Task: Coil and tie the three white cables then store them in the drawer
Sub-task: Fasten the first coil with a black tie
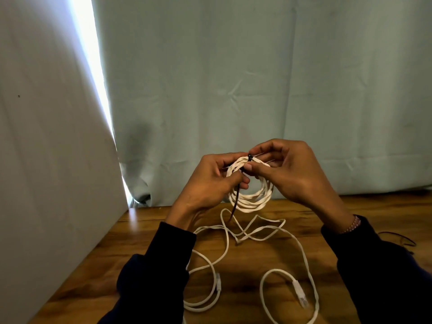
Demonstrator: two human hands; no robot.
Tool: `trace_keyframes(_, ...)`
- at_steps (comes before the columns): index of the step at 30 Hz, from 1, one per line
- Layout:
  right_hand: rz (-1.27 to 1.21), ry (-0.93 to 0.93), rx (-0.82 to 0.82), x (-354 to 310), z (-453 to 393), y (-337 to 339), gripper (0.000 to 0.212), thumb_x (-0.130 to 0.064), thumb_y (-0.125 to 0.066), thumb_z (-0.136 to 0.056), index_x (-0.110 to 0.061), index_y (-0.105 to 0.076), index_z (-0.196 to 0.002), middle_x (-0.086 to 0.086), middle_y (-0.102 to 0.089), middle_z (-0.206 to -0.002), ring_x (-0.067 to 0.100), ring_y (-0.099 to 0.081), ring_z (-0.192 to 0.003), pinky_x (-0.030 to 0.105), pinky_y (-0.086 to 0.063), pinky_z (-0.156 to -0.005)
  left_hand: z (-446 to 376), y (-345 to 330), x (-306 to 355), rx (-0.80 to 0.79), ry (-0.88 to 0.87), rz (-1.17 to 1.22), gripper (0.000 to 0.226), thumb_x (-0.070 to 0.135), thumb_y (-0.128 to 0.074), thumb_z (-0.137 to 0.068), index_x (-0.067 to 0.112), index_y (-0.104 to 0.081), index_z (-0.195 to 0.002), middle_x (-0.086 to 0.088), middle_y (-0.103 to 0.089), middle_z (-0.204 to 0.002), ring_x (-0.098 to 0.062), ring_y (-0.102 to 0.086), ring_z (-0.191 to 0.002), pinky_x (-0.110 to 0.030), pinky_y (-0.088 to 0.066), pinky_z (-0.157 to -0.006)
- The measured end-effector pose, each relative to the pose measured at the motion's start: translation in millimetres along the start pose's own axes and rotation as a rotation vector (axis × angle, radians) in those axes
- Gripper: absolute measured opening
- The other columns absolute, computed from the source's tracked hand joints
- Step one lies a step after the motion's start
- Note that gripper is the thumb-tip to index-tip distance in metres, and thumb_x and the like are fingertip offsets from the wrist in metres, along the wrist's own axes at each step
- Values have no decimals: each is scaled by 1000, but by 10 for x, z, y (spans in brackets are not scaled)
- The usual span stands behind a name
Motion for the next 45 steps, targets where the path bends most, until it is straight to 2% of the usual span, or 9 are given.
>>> trace_keyframes(5, 280, 345, 12, -88, 30, 2, 31, -22, -80, -83, -11, -75, -111, 1, -77, -94, 7, -71, -78, 17, -59, -74, 24, -17, 24, 59, -14, -127, 29, 1, -66, -92, 12, -71, -118, -5, -75, -90, -19, -75, -73, -35, -63, -72)
trace_keyframes(7, 340, 425, 14, -79, 40, -43, 29, -22, -80, -84, -8, -75, -109, 3, -77, -90, 9, -70, -73, 19, -60, -70, 32, -45, 21, 152, -18, -246, 24, 6, -68, -92, 13, -72, -114, -2, -74, -91, -14, -74, -67, -32, -63, -65)
trace_keyframes(11, 357, 440, 20, -31, 34, -83, 26, -22, -78, -85, -7, -75, -107, 4, -75, -85, 11, -68, -68, 28, -61, -65, 32, -113, 8, 347, -22, -489, 17, 17, -69, -93, 16, -65, -109, 6, -64, -93, -9, -65, -67, -12, -49, -53)
trace_keyframes(17, 295, 429, -3, -35, 17, -75, 25, -23, -78, -86, -6, -74, -104, 3, -76, -86, 9, -69, -70, 11, -56, -68, 55, -214, -18, 480, -80, -624, 16, 19, -68, -93, 15, -60, -107, -1, -62, -99, -11, -57, -81, -11, -39, -61)
trace_keyframes(21, 284, 448, -10, -72, 43, -91, 24, -22, -78, -86, -6, -74, -104, 3, -76, -85, 8, -69, -70, 12, -57, -67, 31, -156, 1, 392, -85, -609, 14, 18, -65, -95, 16, -75, -106, -2, -72, -96, -6, -57, -74, -8, -38, -62)
trace_keyframes(29, 304, 467, 9, -40, 5, -24, 27, -23, -78, -85, -5, -73, -104, 4, -76, -86, 2, -65, -69, 2, -50, -73, 15, 17, 53, 63, -51, -251, 39, 4, -68, -89, 20, -70, -124, 2, -74, -104, -15, -70, -85, -29, -61, -70)
trace_keyframes(37, 267, 422, -23, -8, -3, -20, 35, -36, -72, -86, -8, -74, -106, 0, -76, -89, 5, -71, -73, 15, -57, -75, 23, 72, 43, 119, 33, 14, 23, 9, -73, -87, 8, -74, -110, -6, -78, -92, -20, -75, -83, -32, -61, -80)
trace_keyframes(39, 240, 375, -36, -20, 6, -35, 45, -47, -65, -84, -10, -71, -108, -2, -75, -90, 2, -70, -74, 15, -57, -76, 16, 80, 32, 124, 24, 8, 20, 6, -69, -90, 9, -75, -110, -5, -78, -93, -19, -75, -84, -30, -61, -81)
trace_keyframes(45, 155, 259, -99, 26, -15, -29, 45, -38, -75, -84, -24, -55, -121, -7, -74, -91, 3, -71, -76, 21, -61, -69, 0, 19, 26, 120, -28, -96, 21, 9, -62, -97, 14, -75, -112, -2, -76, -95, -19, -72, -89, -33, -61, -82)
Point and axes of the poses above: each hand's wrist, its own z-axis away from the middle knuckle, its own y-axis out of the back of the hand, x = y × z, the point moved 3 cm from there along -z, towards the middle knuckle
